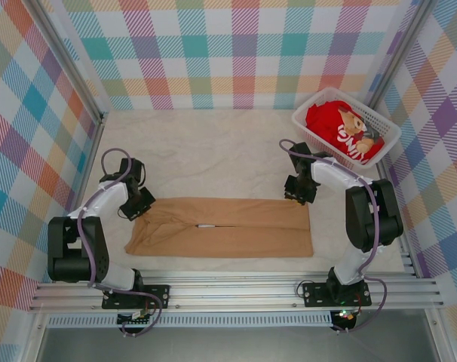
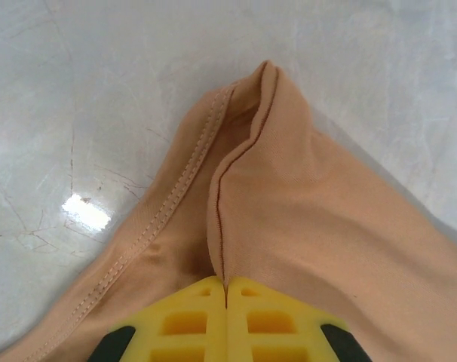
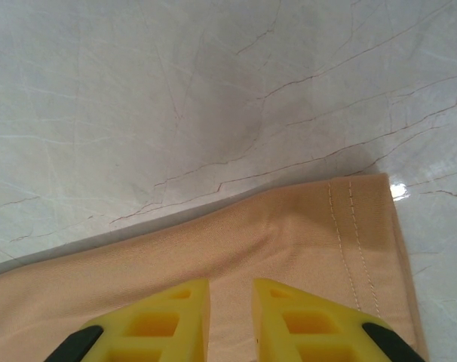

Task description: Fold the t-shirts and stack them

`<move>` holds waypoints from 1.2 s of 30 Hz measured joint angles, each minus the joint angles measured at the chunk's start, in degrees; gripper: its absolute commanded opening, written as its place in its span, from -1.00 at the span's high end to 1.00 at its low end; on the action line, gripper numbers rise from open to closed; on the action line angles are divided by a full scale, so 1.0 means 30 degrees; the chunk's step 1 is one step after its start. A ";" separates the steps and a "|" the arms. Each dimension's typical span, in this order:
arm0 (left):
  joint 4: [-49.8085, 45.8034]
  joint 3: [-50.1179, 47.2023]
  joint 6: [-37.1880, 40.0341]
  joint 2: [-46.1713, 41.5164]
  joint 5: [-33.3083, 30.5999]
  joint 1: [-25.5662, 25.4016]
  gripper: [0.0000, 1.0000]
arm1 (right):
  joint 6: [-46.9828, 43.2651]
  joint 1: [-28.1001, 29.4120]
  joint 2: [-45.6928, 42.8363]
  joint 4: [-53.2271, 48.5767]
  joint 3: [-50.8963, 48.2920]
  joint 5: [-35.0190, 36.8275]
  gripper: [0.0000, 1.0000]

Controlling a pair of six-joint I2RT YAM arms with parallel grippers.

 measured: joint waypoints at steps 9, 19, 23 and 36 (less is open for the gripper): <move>-0.1355 0.2499 0.0015 -0.0007 0.0335 0.0000 1.00 | 0.0000 0.0000 0.0000 -0.0007 0.0000 -0.0015 0.55; -0.3366 0.1639 0.0073 -0.0423 0.0634 0.0000 1.00 | 0.0000 0.0000 0.0022 0.0007 0.0000 -0.0168 0.56; -0.3286 0.0219 0.0087 -0.0386 0.0488 0.0000 1.00 | 0.0000 0.0000 0.0022 0.0000 0.0000 -0.0255 0.56; -0.2353 0.0685 0.0991 0.1923 -0.2113 -0.0051 0.25 | -0.0109 0.0000 0.0248 0.0007 -0.0036 -0.0364 0.56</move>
